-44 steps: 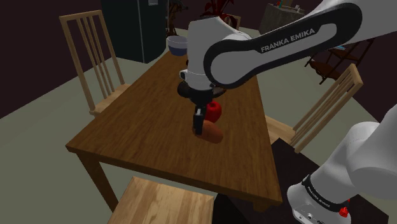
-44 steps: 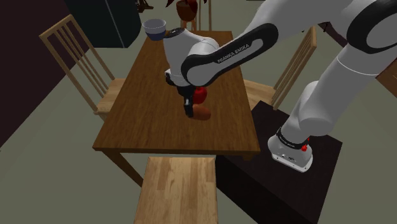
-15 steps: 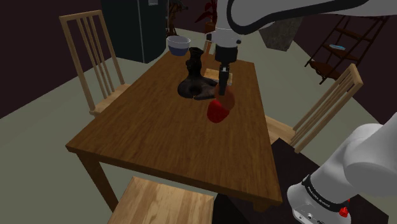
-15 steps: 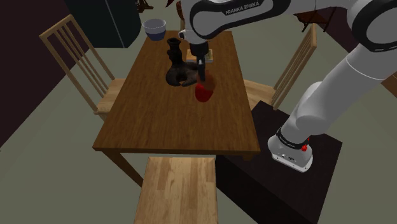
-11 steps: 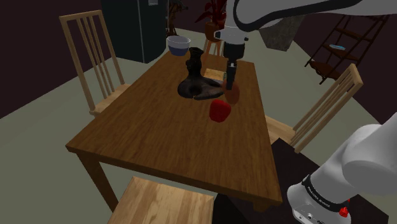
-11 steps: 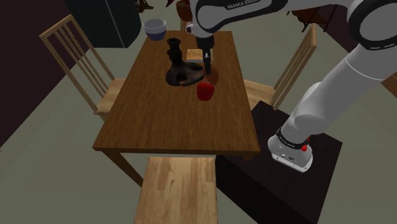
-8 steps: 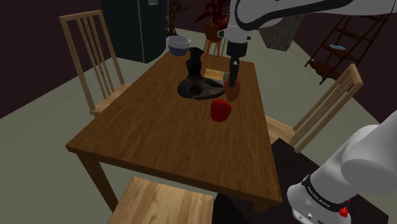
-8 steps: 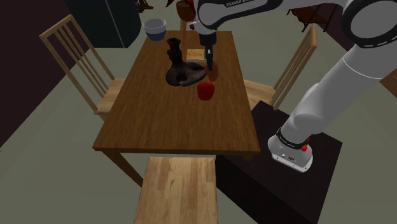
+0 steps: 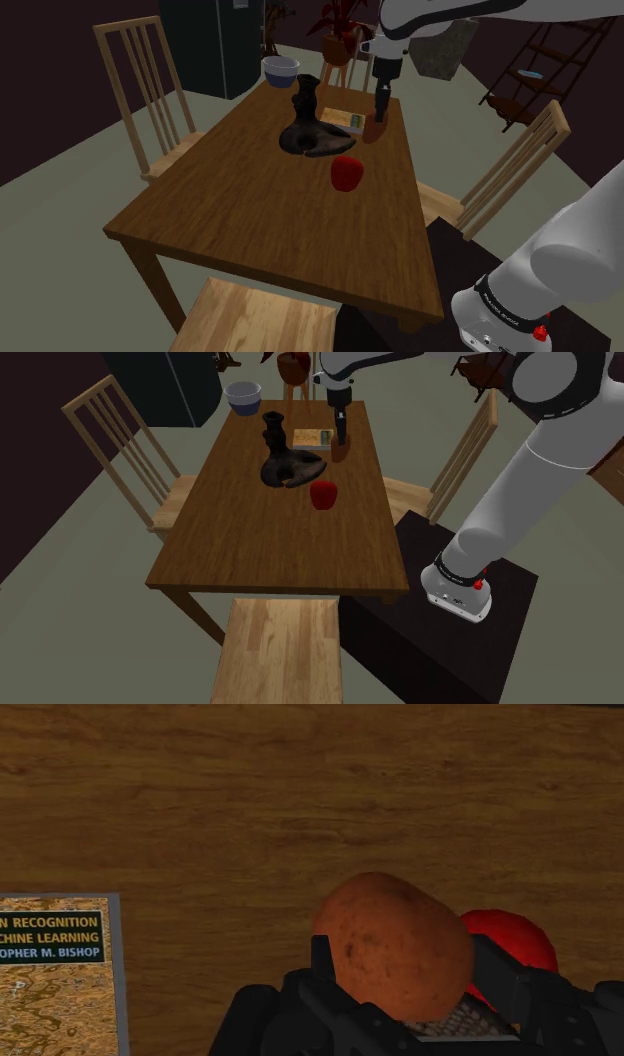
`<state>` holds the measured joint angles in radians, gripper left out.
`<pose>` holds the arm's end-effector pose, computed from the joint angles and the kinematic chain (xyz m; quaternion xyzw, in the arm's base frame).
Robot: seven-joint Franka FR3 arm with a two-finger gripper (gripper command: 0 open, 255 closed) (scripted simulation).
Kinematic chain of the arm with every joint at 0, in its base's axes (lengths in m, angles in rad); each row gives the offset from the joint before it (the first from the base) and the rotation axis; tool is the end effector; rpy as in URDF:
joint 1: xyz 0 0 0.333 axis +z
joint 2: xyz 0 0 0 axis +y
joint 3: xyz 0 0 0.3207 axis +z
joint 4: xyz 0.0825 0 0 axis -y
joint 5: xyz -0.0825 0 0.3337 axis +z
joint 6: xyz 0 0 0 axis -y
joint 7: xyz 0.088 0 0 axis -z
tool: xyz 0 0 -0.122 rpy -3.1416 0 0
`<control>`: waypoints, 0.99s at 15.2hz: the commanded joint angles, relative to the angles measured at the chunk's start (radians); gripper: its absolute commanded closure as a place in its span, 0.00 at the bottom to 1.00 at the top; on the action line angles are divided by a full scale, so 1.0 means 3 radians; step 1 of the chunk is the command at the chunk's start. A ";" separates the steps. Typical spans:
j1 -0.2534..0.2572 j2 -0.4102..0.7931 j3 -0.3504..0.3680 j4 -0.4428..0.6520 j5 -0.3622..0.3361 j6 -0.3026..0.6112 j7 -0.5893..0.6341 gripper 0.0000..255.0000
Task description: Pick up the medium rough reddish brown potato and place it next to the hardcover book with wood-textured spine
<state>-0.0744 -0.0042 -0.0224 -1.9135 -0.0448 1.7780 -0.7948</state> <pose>0.4919 -0.0523 0.4887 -0.9354 -0.3468 0.0685 0.0089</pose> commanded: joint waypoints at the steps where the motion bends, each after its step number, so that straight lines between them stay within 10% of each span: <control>1: -0.0074 0.0120 -0.0074 0.0139 -0.0016 -0.0013 -0.0149 1.00; 15: -0.0608 0.1195 -0.0432 0.1533 0.0052 -0.0286 -0.1045 1.00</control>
<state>-0.2520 0.3330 -0.1512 -1.4800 -0.0321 1.6967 -1.1010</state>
